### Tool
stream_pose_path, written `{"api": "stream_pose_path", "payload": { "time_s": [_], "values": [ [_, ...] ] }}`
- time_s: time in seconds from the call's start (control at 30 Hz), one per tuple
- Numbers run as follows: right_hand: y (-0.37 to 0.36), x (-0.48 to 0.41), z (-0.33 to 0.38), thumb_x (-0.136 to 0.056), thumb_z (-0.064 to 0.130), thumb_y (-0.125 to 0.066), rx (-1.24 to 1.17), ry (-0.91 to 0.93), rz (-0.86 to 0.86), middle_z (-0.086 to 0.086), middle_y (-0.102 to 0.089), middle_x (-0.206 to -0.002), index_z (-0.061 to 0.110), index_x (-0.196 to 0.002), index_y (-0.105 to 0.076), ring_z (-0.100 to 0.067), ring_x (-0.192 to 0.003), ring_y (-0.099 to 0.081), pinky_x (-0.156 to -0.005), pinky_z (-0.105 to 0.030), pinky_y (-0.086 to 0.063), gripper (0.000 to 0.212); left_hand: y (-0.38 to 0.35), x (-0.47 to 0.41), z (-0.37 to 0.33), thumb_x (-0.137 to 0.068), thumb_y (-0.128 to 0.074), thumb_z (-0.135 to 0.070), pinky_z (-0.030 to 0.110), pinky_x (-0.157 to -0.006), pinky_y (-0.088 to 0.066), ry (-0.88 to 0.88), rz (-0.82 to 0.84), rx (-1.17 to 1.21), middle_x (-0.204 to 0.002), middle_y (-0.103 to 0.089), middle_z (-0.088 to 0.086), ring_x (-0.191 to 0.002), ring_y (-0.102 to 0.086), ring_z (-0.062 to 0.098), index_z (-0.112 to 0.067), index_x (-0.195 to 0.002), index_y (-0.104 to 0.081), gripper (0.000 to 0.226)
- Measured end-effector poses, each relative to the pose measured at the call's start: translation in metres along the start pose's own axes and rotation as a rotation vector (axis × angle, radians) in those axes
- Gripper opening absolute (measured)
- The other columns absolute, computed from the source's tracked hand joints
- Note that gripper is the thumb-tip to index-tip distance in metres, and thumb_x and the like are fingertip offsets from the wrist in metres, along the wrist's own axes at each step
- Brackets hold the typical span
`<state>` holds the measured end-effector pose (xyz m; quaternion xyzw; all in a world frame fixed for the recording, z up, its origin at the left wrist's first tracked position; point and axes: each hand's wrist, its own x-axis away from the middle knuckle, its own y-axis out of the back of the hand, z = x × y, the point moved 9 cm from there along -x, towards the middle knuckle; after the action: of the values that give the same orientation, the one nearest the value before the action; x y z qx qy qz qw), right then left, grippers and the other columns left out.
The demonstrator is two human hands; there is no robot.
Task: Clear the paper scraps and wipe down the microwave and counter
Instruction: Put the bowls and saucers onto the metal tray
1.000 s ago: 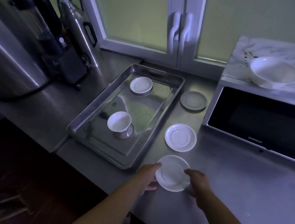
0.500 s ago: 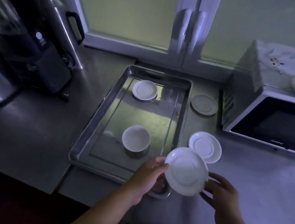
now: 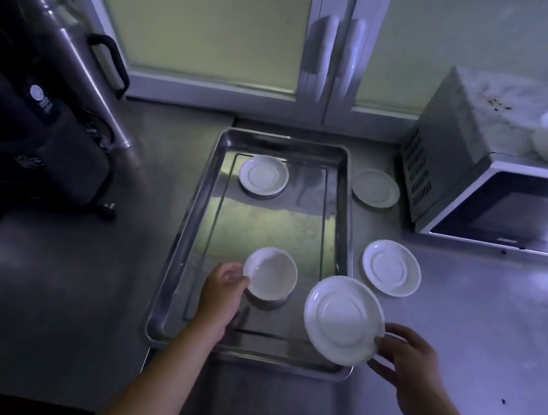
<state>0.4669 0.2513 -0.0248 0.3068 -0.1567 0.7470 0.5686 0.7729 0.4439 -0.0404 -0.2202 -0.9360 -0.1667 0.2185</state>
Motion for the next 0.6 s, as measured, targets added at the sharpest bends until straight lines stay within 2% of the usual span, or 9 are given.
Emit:
{"api": "stream_pose_path", "payload": {
  "time_s": [0.1,0.23,0.33,0.4,0.5,0.6],
  "values": [
    [-0.003,-0.008,0.013,-0.086,-0.012,-0.059,-0.024,0.020,0.010,-0.023,-0.069,-0.091,-0.002,-0.100,-0.067,-0.032,-0.077,-0.066,-0.065,-0.038,-0.058,0.018,-0.005,-0.038,-0.014,-0.088,-0.065,-0.008,0.022,-0.063,-0.044,0.002,0.001,-0.030,-0.100,-0.066,-0.002,-0.083,-0.061,0.009,-0.013,-0.116,-0.065,0.028],
    [-0.014,-0.016,0.025,-0.087,-0.011,-0.060,-0.076,0.037,0.032,-0.022,-0.069,-0.091,0.000,-0.100,-0.067,-0.032,-0.078,-0.067,-0.065,-0.038,-0.058,0.018,-0.013,-0.089,-0.043,-0.089,-0.061,-0.010,0.025,-0.065,-0.047,0.010,-0.005,-0.062,-0.091,-0.066,0.004,-0.072,-0.060,0.017,-0.007,-0.120,-0.065,0.031],
    [-0.025,-0.025,0.034,-0.087,-0.010,-0.060,-0.104,0.050,0.043,-0.020,-0.070,-0.091,0.000,-0.101,-0.068,-0.030,-0.078,-0.068,-0.065,-0.038,-0.058,0.019,-0.024,-0.138,-0.071,-0.088,-0.061,-0.014,0.023,-0.059,-0.044,-0.002,-0.009,-0.122,-0.088,-0.063,0.007,-0.067,-0.056,0.019,-0.008,-0.120,-0.064,0.032],
    [-0.027,-0.033,0.037,-0.087,-0.011,-0.060,-0.116,0.059,0.039,-0.018,-0.071,-0.091,0.001,-0.102,-0.069,-0.028,-0.077,-0.069,-0.064,-0.037,-0.059,0.021,-0.036,-0.169,-0.076,-0.090,-0.062,-0.014,0.026,-0.063,-0.046,0.062,0.002,-0.076,-0.090,-0.060,0.011,-0.069,-0.054,0.023,-0.006,-0.119,-0.062,0.030],
    [-0.028,-0.046,0.039,-0.087,-0.011,-0.060,-0.140,0.070,0.036,-0.013,-0.074,-0.084,0.004,-0.099,-0.070,-0.023,-0.071,-0.072,-0.059,-0.035,-0.060,0.022,-0.049,-0.203,-0.073,-0.091,-0.065,-0.015,0.031,-0.066,-0.052,0.176,-0.033,0.050,-0.087,-0.060,0.012,-0.065,-0.055,0.021,-0.006,-0.100,-0.062,0.014],
    [-0.029,-0.056,0.040,-0.086,-0.011,-0.061,-0.162,0.095,0.038,-0.012,-0.075,-0.082,0.006,-0.098,-0.071,-0.021,-0.068,-0.073,-0.055,-0.033,-0.059,0.022,-0.059,-0.228,-0.073,-0.092,-0.064,-0.014,0.036,-0.076,-0.058,0.235,-0.057,0.206,-0.085,-0.061,0.010,-0.074,-0.062,0.023,-0.003,-0.116,-0.061,0.027]
  ]
}}
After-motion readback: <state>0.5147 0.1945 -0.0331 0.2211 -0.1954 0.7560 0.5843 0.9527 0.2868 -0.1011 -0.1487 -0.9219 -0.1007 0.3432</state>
